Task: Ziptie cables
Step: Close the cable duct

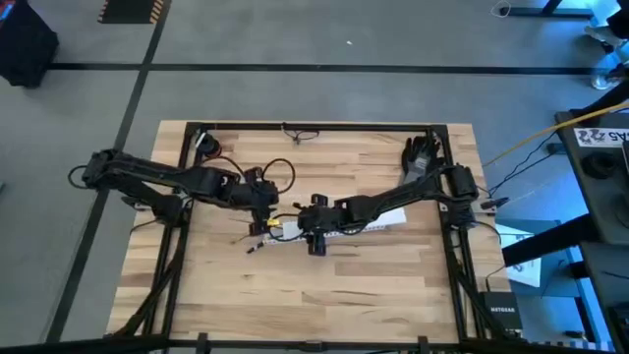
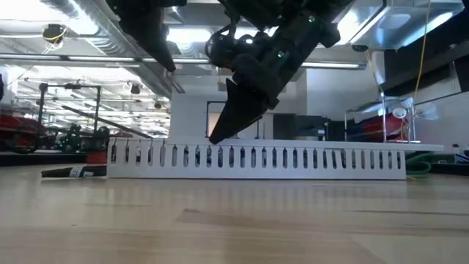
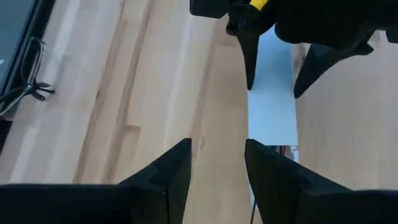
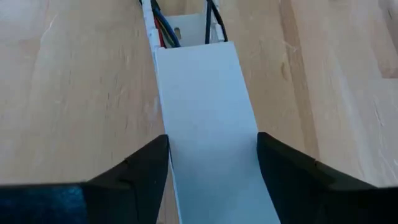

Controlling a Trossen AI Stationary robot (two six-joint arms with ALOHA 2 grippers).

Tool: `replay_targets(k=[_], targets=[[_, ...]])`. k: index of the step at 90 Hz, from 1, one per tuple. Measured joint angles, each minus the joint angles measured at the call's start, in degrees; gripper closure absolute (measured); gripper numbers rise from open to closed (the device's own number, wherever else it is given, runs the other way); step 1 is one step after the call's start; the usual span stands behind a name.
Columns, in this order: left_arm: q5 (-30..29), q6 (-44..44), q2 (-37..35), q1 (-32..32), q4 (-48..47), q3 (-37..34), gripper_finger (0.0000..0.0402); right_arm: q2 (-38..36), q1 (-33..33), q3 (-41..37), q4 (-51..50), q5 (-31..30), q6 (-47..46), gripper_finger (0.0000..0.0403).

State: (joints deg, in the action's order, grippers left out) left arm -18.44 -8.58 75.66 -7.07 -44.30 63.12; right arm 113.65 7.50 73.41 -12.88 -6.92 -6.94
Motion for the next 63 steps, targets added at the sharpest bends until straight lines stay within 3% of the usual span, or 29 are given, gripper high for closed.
replay_targets(k=[24,42,63], targets=[[0.00,4.09,0.02,0.00,0.06,-0.03,0.0258,0.00,0.01,0.00,-0.02,-0.02,0.00,0.0169],[0.19,0.86,0.04,0.45,1.60,-0.03,0.0256,0.02,0.01,0.00,-0.02,-0.04,-0.02,0.0169],[5.54,-1.98,0.94,4.28,-0.62,-0.03,0.0203,0.02,0.01,0.00,-0.02,-0.11,-0.11,0.0169]])
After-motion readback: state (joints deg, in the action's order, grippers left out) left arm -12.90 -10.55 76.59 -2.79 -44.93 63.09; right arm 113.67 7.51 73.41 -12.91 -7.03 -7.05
